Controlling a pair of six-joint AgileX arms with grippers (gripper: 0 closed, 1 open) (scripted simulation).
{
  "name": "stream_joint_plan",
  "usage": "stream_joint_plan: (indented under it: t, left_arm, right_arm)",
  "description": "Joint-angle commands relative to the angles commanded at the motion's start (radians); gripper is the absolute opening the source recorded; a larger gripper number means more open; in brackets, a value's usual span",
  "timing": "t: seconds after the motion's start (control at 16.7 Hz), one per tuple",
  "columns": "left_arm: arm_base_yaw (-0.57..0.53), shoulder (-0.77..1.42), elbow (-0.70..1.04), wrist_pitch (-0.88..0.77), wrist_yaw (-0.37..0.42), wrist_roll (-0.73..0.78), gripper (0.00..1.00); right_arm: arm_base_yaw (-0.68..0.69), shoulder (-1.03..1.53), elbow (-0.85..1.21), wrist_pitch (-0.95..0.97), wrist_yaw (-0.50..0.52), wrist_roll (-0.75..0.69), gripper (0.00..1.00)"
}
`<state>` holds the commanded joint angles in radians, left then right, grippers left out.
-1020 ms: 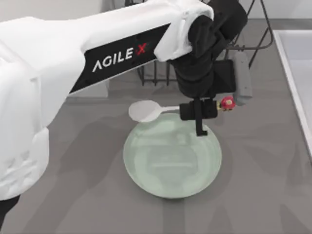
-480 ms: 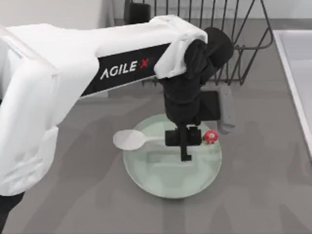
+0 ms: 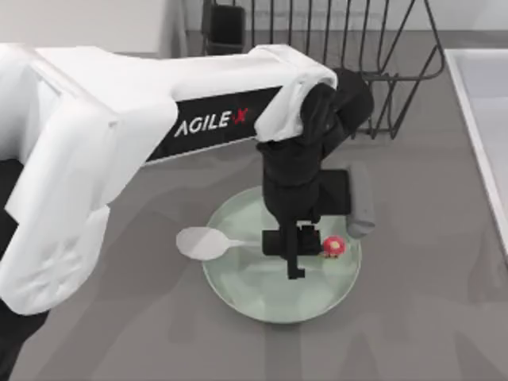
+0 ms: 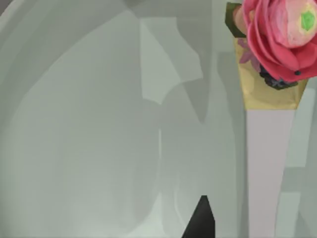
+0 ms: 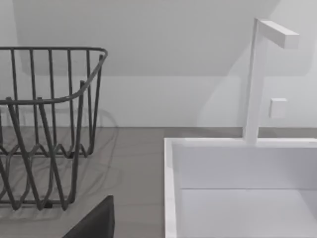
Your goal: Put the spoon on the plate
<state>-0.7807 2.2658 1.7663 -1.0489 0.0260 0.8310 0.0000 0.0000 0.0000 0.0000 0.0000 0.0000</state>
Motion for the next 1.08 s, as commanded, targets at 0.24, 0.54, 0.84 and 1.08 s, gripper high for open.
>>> stream_joint_plan:
  t: [0.24, 0.54, 0.84, 1.08]
  left_arm:
    - [0.000, 0.000, 0.000, 0.000, 0.000, 0.000, 0.38]
    - [0.000, 0.000, 0.000, 0.000, 0.000, 0.000, 0.75]
    - [0.000, 0.000, 0.000, 0.000, 0.000, 0.000, 1.00]
    - [0.000, 0.000, 0.000, 0.000, 0.000, 0.000, 1.00]
  right_arm:
    - [0.000, 0.000, 0.000, 0.000, 0.000, 0.000, 1.00]
    - [0.000, 0.000, 0.000, 0.000, 0.000, 0.000, 1.00]
    - [0.000, 0.000, 0.000, 0.000, 0.000, 0.000, 1.00]
    - [0.000, 0.000, 0.000, 0.000, 0.000, 0.000, 1.00]
